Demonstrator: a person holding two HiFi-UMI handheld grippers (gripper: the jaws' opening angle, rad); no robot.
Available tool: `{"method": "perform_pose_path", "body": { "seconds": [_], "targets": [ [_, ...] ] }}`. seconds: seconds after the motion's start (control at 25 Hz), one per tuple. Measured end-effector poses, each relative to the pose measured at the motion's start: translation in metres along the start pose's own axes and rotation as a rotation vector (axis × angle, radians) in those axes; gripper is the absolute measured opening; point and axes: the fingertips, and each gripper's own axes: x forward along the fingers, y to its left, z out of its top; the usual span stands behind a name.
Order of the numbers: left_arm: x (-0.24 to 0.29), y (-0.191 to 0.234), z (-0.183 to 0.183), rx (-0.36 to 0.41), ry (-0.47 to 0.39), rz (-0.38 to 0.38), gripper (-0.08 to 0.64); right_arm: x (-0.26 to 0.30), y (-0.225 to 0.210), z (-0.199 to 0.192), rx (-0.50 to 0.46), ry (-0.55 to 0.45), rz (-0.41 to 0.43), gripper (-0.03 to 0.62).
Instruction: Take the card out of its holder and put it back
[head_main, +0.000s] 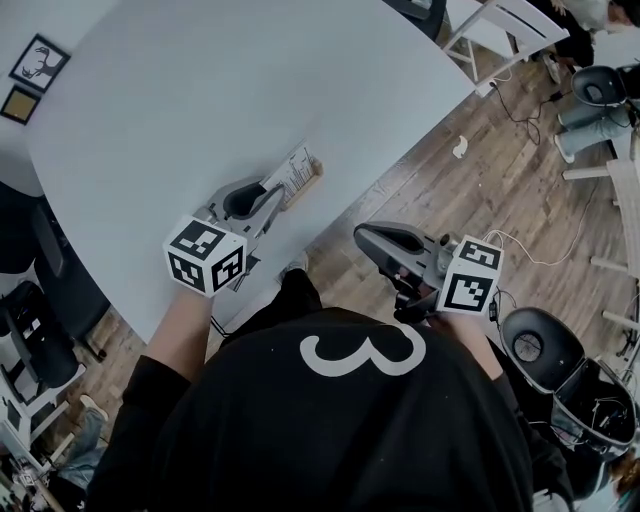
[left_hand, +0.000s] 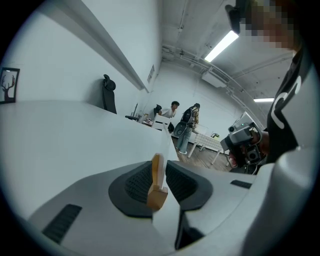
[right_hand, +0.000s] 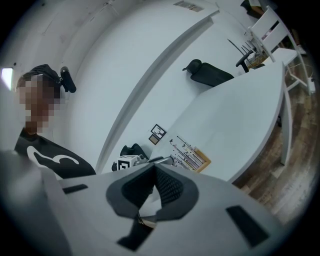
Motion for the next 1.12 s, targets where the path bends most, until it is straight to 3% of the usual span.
{"method": "perform_pose_path", "body": {
  "seconds": [0.44, 1.12],
  "targets": [
    [-0.002, -0.003, 0.004, 0.071, -0.045, 0.018, 0.028, -0.005, -0.005, -0.006, 0.017, -0.013, -0.011, 0.011],
    [-0.009, -0.011, 0.002, 0.101, -0.036, 0.012, 0.025, -0.017, 0.0, -0.021, 0.055, -0.043, -0.024, 0.011]
  ]
}}
